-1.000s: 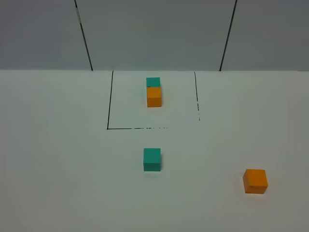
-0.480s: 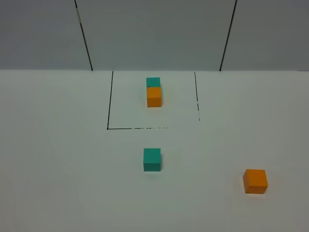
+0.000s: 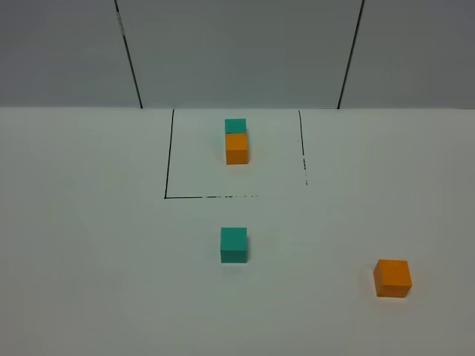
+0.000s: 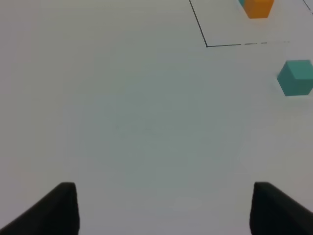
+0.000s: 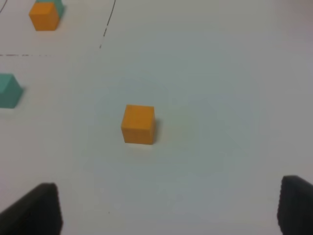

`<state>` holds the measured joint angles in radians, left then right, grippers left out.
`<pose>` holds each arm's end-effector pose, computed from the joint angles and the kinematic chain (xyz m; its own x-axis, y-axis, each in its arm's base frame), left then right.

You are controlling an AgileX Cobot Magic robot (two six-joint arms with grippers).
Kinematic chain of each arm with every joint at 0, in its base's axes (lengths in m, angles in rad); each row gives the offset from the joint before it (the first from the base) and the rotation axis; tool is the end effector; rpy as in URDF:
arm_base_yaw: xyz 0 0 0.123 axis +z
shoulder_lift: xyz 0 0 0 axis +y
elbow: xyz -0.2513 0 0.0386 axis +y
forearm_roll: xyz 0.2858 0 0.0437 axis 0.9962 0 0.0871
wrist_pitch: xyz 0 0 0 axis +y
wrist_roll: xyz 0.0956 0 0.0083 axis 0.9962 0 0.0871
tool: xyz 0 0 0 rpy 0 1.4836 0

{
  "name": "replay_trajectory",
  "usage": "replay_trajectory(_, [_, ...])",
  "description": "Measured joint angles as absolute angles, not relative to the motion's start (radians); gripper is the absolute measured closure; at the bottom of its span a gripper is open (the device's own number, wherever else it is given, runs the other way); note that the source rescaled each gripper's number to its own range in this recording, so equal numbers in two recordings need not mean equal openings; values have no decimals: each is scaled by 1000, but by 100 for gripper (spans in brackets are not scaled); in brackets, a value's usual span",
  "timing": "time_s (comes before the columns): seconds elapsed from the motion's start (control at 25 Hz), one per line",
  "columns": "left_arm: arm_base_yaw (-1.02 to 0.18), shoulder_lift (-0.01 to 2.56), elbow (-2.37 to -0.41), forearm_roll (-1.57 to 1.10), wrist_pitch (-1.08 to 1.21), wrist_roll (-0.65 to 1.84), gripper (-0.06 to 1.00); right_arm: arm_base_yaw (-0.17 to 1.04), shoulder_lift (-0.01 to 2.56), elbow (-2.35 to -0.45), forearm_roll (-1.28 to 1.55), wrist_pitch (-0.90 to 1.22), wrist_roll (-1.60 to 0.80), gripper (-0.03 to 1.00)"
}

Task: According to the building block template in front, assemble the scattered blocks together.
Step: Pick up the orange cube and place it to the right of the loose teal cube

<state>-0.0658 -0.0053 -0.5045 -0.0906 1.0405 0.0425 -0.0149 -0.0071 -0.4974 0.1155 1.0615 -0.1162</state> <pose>0.0625 -0.0116 0.2969 -0.4270 0.0247 -0.9039 0.1345 0.9902 -0.0365 0.0629 0.0087 0.2932 -0.4448 -0.0527 -0.8941 -0.1017 0.9948 -0.0081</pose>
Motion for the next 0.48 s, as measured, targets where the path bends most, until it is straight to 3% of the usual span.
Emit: replay_trajectory(0.48, [-18, -5, -504, -90, 1041, 44, 43, -15, -7, -497, 116, 1062, -116, 21])
